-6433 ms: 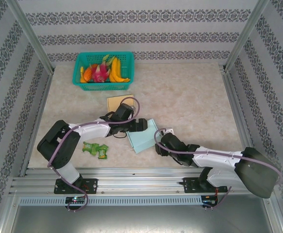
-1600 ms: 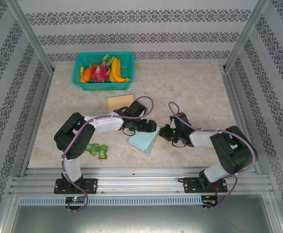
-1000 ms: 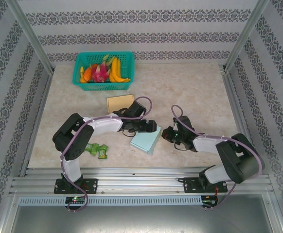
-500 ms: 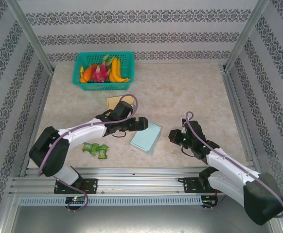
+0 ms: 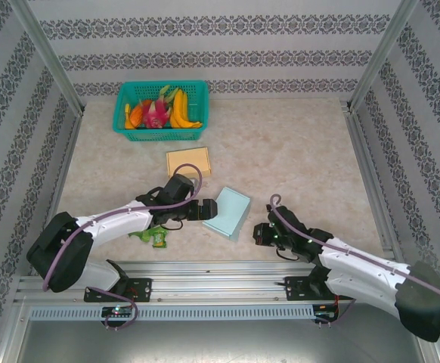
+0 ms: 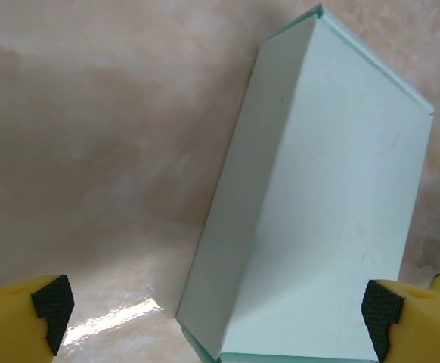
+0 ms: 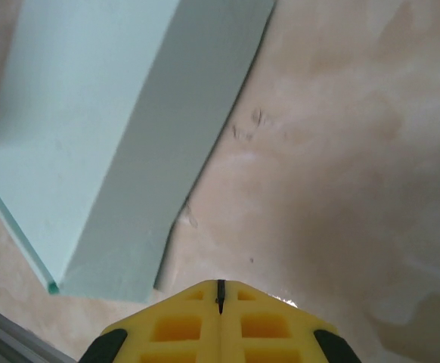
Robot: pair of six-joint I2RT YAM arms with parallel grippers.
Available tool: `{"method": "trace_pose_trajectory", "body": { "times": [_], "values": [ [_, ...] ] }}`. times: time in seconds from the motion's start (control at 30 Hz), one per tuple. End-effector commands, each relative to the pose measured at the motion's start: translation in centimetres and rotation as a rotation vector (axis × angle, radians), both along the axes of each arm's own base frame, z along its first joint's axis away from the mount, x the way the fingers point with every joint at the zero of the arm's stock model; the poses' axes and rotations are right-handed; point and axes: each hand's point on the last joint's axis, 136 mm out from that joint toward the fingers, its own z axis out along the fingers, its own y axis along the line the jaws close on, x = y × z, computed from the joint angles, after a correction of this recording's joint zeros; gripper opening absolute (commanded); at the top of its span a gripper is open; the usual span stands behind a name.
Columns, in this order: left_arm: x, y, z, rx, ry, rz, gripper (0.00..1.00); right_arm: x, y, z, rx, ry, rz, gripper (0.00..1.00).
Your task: Fold the paper box
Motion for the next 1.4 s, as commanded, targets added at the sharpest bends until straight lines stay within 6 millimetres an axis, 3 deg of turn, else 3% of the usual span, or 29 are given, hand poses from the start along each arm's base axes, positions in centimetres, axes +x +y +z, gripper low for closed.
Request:
{"method": "trace_pose_trajectory", "body": {
  "times": [0.0,0.3,0.33,0.5,0.77,0.9,1.1,1.37],
  "values": [
    [0.2,-1.4,0.4,-0.073,-0.01,-0.02,1.0,0.1,0.2,-0.5,-0.03,-0.003,-0.027,0.0],
    [-0.4,-3.3,-0.2,-0.067,0.006,-0.058,0.99,1.2,1.8,0.2,-0.03,-0.025,-0.015,0.0],
    [-0.4,-3.3,-0.3,-0.066,0.01,-0.059,0.99,1.8,2.6,1.2,-0.012,-0.042,-0.009,0.0],
    [-0.2,-3.7,-0.2,-0.08,0.014,-0.051,1.0,3.6,4.6,2.3,0.0,-0.07,0.007,0.0],
    [1.0,-5.5,0.0,-0.115,0.033,-0.051,1.0,6.6,7.0,2.7,0.022,-0.104,0.006,0.0],
    [2.4,-6.1,0.1,-0.083,0.025,-0.047,1.0,8.4,7.3,2.8,0.041,-0.13,-0.013,0.0],
    [4.4,-4.2,0.8,-0.005,-0.021,0.027,1.0,10.1,5.3,3.5,0.058,-0.153,-0.08,0.0],
    [4.4,-0.2,0.2,0.102,-0.039,0.109,1.0,7.0,3.3,3.7,0.023,-0.099,-0.041,0.0]
  ]
}}
